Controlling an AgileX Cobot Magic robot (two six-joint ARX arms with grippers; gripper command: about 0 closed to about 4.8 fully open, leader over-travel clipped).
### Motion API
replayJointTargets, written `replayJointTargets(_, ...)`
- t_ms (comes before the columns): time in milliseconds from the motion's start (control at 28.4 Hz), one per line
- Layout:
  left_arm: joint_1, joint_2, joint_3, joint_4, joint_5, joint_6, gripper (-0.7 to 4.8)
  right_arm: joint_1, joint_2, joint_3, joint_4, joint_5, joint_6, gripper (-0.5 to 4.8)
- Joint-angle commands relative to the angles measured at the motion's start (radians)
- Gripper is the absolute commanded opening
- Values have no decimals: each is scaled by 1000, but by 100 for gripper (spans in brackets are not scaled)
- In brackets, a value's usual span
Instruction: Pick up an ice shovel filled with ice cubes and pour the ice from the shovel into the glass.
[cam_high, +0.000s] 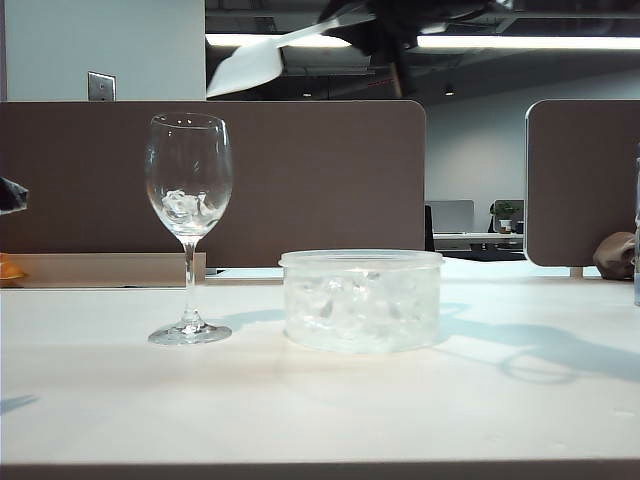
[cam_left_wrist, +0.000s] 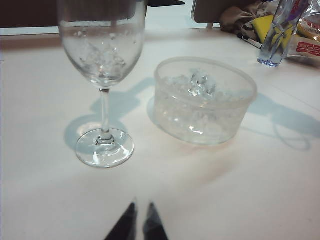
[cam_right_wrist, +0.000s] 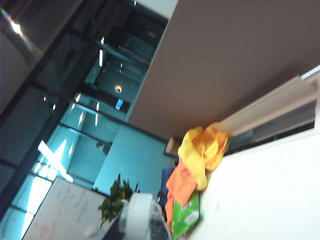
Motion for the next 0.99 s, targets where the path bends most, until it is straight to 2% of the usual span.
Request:
replayJointTargets(35,-1,0,1,9,4,0,29,-32,-25,4,3,-25,7,-5)
replayJointTargets(282,-1,0,1,9,4,0,29,-125,-60,-24,-85,-79,-42,-5)
replayJointTargets(529,-1,0,1,9,4,0,29,-198,-106,-177,-85,-96,-47,-5)
replayJointTargets(776,-1,0,1,9,4,0,29,-213,-108,-388,-3,-104,-49,-5)
replayJointTargets(987,-1,0,1,9,4,0,29,-214,-108,-473,-3,-87,-78,-5)
